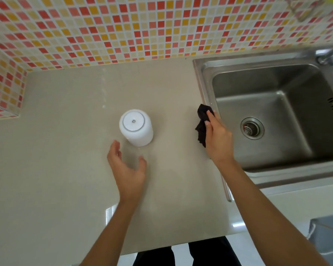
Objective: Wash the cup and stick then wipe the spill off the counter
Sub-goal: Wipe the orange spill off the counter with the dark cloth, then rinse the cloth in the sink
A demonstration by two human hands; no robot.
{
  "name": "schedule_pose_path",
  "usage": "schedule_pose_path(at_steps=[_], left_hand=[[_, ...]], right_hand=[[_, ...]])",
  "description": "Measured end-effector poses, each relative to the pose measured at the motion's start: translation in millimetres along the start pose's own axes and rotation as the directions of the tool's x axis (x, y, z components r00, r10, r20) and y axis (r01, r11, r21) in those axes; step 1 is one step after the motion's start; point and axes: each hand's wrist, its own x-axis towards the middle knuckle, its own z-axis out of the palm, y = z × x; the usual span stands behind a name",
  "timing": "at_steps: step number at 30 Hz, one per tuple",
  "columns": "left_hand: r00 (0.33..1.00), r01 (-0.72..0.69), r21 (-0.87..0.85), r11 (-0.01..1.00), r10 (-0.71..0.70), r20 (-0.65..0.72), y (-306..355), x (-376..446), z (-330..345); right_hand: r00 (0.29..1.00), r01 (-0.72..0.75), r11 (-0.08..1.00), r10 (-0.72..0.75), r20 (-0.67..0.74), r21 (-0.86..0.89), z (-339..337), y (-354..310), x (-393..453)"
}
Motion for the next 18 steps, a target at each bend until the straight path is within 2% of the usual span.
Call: schedule_pose_path(at_steps=[2, 3, 6, 8, 11, 14, 16, 18], left_hand=[[0.993, -0.092, 0.027, 0.995, 0.094, -0.069, 1.5, -29.2, -1.3], [0.989, -0.137, 0.039, 0.990, 0.139, -0.055, 4.3, -38.3, 0.4], [0.966, -0.241, 0.030, 0.970, 0.237, 0.106, 20.6, -42.8, 17.8], [0.951, -0.201, -0.009, 0.980, 0.197, 0.238, 41.3, -33.9, 38.1], [0.911, -0.068, -0.013, 0.998, 0.067, 0.408, 78.7, -14.5, 78.6], [0.807, 0.055, 0.004, 0.998, -0.047, 0.588, 113.0, 1.9, 121.2], [0.769, 0.048, 0.035, 0.998, -0.059, 0.636, 130.4, 5.5, 145.1], [0.786, 0.026, 0.041, 0.999, -0.046, 0.616, 144.6, 2.8, 163.5]], right_hand=[[1.000, 0.007, 1.000, -0.008, 0.019, 0.028, 0.3, -1.5, -0.7], [1.000, 0.010, 0.999, -0.011, 0.024, 0.041, 0.1, -2.4, -1.2], [0.999, -0.019, 0.993, 0.014, 0.047, 0.120, -5.4, -6.4, -1.4], [0.995, -0.058, 0.977, 0.040, 0.091, 0.203, -14.7, -7.6, 0.3], [0.974, -0.116, 0.946, 0.049, 0.220, 0.303, -34.2, -4.4, 3.2], [0.949, -0.179, 0.901, 0.053, 0.311, 0.394, -57.5, 2.9, 7.8], [0.932, -0.204, 0.873, 0.035, 0.361, 0.443, -72.8, 12.8, 14.1], [0.905, -0.278, 0.813, 0.043, 0.423, 0.512, -91.6, 25.4, 22.0]])
